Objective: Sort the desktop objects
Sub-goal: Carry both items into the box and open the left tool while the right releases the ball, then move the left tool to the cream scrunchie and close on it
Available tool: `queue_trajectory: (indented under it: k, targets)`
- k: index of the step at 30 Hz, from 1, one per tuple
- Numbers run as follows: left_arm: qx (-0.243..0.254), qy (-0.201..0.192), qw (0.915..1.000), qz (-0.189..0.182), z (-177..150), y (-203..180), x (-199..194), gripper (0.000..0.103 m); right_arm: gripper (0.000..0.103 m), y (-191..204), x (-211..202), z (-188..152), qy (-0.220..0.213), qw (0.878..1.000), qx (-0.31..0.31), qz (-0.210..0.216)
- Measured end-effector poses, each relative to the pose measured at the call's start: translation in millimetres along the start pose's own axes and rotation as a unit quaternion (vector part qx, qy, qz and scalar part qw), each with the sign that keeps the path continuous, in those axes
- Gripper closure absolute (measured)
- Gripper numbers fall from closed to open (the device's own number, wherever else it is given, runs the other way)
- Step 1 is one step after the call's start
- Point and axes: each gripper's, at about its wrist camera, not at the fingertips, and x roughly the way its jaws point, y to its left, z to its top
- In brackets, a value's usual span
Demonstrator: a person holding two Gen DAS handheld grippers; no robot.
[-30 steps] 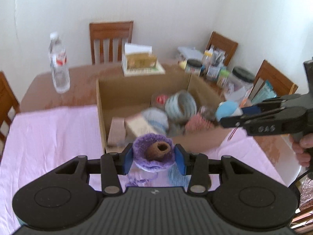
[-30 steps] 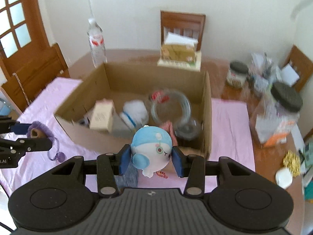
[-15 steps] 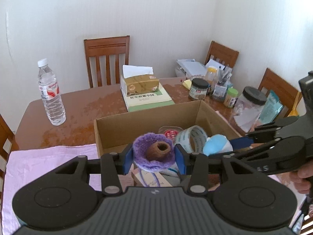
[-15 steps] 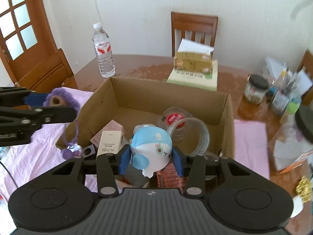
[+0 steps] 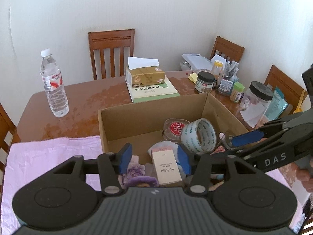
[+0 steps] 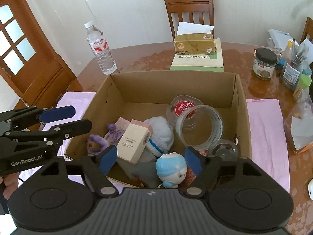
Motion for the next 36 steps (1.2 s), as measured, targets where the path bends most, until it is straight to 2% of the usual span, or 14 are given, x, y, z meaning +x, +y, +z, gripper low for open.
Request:
queue_trajectory:
  k: [9,13,27,32,36]
  targets:
    - [-0.059,0.024,0.9976,-0.028,-9.1,14.8,-14.4,0.050,0.020,18.5,-8.8,-12.0,0.010,1.000,-0.023,-0.008]
    - [-0.057,0.032,0.9977,-0.016,-15.7,15.0,-20.0,0.050,0.016,25.6,-15.9,-20.8,0.009,0.999,-0.032,-0.009]
    - [-0.064,0.037,0.9971,-0.019,-31.2,10.4,-34.7,0.050,0.001,49.2,-32.4,-54.9,0.017,0.996,-0.081,-0.033]
    - [-0.064,0.036,0.9971,-0.021,-34.1,11.1,-36.6,0.049,0.000,58.4,-36.9,-65.4,0.002,0.993,-0.112,-0.025]
    - [-0.064,0.036,0.9970,-0.022,-36.2,11.4,-37.3,0.049,0.000,65.6,-34.9,-71.1,0.020,0.992,-0.125,-0.021]
